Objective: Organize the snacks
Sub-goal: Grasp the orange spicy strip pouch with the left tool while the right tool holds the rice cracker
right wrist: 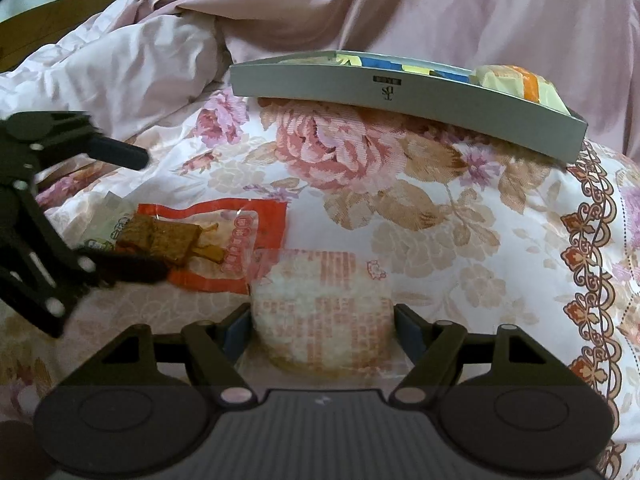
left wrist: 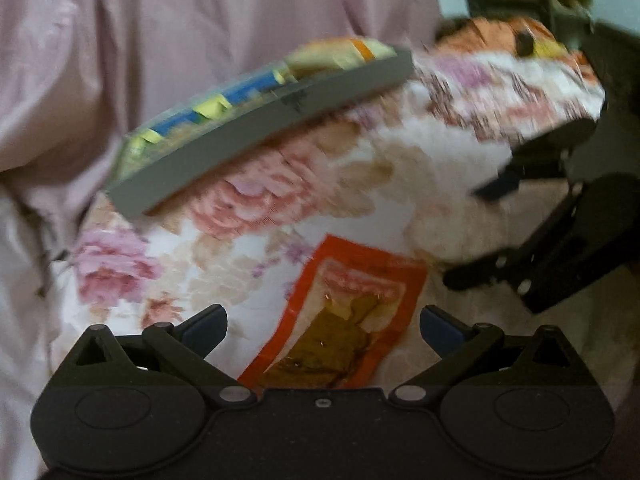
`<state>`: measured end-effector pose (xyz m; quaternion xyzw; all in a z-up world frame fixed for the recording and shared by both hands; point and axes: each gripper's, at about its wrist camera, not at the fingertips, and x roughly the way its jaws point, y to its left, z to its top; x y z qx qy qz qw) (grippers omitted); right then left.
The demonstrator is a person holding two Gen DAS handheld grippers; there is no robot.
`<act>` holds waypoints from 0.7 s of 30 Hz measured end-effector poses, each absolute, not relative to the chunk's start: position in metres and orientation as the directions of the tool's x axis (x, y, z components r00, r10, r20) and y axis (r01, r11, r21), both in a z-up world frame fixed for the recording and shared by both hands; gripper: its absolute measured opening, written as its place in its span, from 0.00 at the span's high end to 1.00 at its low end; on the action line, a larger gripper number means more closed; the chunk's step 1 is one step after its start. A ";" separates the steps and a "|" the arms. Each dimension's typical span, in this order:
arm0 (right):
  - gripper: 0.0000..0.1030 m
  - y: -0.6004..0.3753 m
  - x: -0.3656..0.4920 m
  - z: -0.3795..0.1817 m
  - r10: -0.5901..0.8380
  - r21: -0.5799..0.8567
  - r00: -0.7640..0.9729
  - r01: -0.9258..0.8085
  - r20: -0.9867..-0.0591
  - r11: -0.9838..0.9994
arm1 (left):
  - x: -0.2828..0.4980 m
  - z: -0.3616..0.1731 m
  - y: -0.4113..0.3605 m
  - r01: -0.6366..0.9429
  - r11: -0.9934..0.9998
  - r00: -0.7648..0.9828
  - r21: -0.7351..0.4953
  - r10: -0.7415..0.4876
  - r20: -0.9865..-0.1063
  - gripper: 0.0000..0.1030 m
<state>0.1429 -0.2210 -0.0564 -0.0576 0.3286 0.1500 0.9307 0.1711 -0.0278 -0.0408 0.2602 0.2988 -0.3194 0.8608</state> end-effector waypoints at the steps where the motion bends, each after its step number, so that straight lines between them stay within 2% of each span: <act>1: 0.24 -0.221 0.143 -0.057 0.242 -0.008 0.740 -0.317 -0.628 0.948 | 0.174 -0.045 -0.028 0.715 0.651 0.602 0.253 -0.390 -0.697 0.01; 3: 0.24 -0.221 0.143 -0.057 0.243 -0.010 0.742 -0.318 -0.625 0.948 | 0.183 -0.051 -0.028 0.743 0.628 0.552 0.230 -0.382 -0.741 0.01; 9: 0.23 -0.221 0.144 -0.059 0.246 -0.004 0.741 -0.318 -0.624 0.948 | 0.190 -0.055 -0.015 0.771 0.609 0.488 0.188 -0.374 -0.788 0.02; 15: 0.23 -0.221 0.144 -0.059 0.247 -0.004 0.741 -0.319 -0.624 0.948 | 0.191 -0.054 -0.005 0.734 0.673 0.451 0.088 -0.387 -0.804 0.21; 21: 0.23 -0.220 0.144 -0.057 0.242 -0.009 0.739 -0.318 -0.628 0.948 | 0.179 -0.049 -0.009 0.632 0.770 0.495 0.087 -0.315 -0.810 0.29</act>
